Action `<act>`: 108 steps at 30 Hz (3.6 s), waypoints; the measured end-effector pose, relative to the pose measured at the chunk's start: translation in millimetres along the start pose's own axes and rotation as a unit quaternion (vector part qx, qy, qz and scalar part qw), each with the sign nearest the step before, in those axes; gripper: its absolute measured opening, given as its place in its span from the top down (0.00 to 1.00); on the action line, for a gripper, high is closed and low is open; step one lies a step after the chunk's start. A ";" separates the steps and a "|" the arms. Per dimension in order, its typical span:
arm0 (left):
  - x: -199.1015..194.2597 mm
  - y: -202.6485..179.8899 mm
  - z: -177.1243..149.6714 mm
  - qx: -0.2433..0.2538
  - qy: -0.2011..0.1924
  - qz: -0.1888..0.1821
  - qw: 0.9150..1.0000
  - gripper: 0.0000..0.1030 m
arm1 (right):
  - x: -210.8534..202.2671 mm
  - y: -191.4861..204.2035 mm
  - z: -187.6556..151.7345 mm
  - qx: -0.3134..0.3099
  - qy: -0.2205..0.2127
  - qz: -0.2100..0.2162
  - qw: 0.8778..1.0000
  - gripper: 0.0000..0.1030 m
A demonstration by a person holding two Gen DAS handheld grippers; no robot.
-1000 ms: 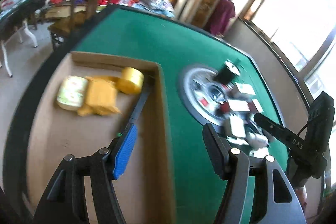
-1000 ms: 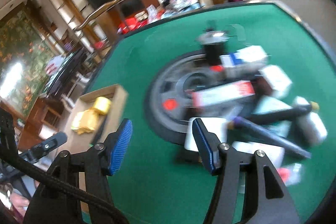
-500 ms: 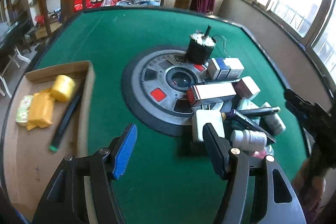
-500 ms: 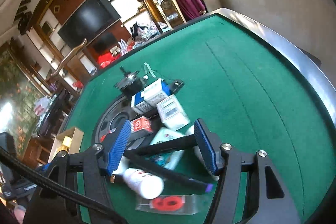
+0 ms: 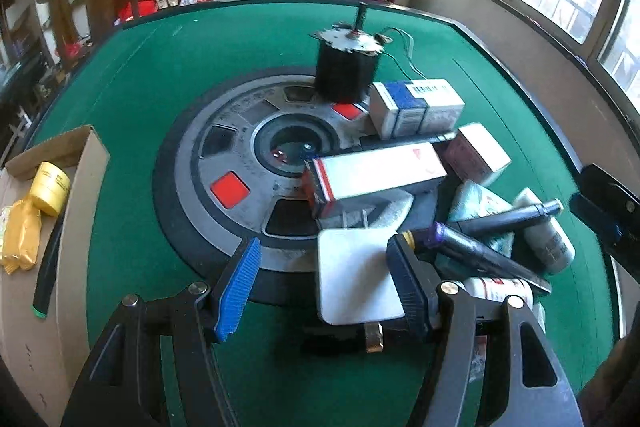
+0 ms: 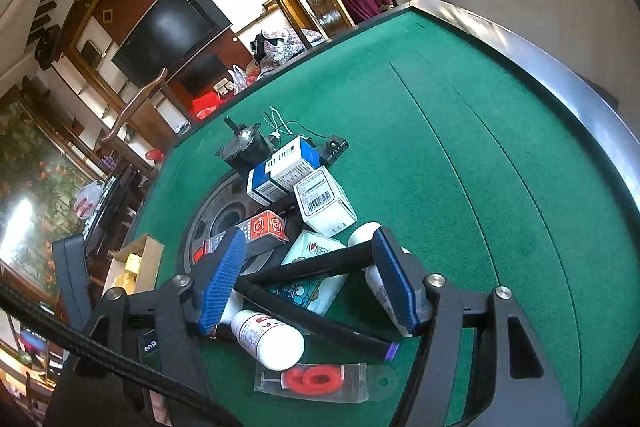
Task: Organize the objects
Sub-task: 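Reach the left gripper to the white charger and grasp it, then lift the white charger with the left gripper while the right gripper reaches for the black lipstick tube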
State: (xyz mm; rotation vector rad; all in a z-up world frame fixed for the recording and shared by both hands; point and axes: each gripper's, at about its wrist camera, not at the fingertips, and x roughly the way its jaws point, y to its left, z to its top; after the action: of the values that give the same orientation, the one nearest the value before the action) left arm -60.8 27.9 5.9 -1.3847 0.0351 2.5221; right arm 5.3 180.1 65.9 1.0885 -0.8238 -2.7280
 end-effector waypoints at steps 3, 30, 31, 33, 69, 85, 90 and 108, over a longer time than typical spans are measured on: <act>-1.2 -5.9 -2.9 0.016 -0.010 0.005 1.000 0.42 | 1.9 -0.9 -1.1 0.004 0.007 0.005 1.000 0.36; 10.0 -21.4 -8.8 0.054 -0.013 0.001 0.998 0.63 | 13.2 2.7 -6.4 -0.014 0.023 -0.022 0.999 0.36; 5.3 -19.7 -9.3 0.053 -0.019 -0.002 0.998 0.63 | 14.0 3.2 -6.9 -0.015 0.025 -0.023 0.999 0.36; -3.0 -14.7 -12.1 0.042 -0.025 -0.011 0.999 0.63 | 15.6 3.7 -8.0 -0.017 0.028 -0.021 0.999 0.36; -85.1 26.0 -124.4 0.055 -0.061 -0.004 0.997 0.61 | 28.6 40.6 -34.5 -0.091 0.048 -0.010 0.995 0.36; -137.0 76.2 -135.7 0.007 -0.100 -0.084 0.991 0.94 | 18.4 54.6 -58.3 -0.147 0.085 -0.057 0.984 0.36; -125.5 77.3 -142.3 -0.004 -0.077 -0.081 0.994 0.49 | 19.2 66.3 -64.5 -0.168 0.100 -0.069 0.978 0.36; -86.1 22.7 -144.2 0.063 -0.030 -0.062 0.996 0.62 | -22.8 31.8 -82.6 -0.109 0.107 -0.081 0.985 0.36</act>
State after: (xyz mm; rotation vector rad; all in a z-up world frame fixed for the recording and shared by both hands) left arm 96.8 -33.9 -3.3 -1.2236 0.0919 2.4142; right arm 73.3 122.1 46.6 1.4205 -0.4136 -2.6794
